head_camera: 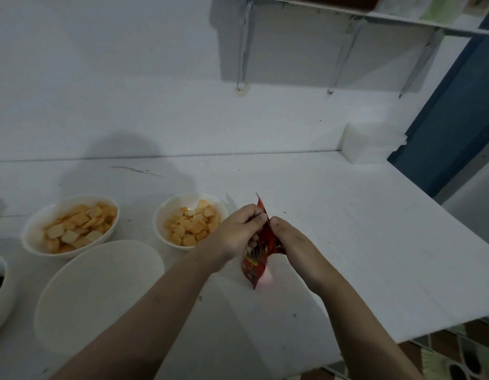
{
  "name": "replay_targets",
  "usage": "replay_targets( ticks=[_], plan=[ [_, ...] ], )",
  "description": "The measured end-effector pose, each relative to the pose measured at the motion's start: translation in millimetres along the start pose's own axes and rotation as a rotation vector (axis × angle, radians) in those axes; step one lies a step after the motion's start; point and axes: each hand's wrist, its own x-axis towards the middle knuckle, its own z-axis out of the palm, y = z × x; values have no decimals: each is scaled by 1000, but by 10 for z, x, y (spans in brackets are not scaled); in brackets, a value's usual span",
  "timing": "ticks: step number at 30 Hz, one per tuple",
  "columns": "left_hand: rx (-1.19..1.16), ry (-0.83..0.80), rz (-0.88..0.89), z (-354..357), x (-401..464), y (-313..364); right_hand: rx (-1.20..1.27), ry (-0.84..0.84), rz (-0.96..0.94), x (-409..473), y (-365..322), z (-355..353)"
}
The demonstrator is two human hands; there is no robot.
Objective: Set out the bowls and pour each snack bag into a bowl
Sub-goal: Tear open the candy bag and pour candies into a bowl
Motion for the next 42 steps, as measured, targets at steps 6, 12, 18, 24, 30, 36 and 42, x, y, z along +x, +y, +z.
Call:
replay_targets(
  ticks=[6,12,18,24,30,36,42],
  plan=[
    [10,52,-39,23,4,-6,-61,-58,1,-35,13,-73],
    [54,54,1,34,-74,38,-2,-19,56,-47,-56,-77],
    [81,-7,74,6,-128,48,-42,-2,16,-59,-77,-24],
    [53,35,70,58,-154,24,-75,-15,4,-47,-79,-18],
    [20,54,45,55,-168,37,-98,-7,-6,-31,-94,-12],
    [261,79,120,-16,-229,114,-211,-5,-32,-35,-166,-60],
    [389,66,156,-20,-232,156,-325,-44,-29,-44,-273,-140]
  ],
)
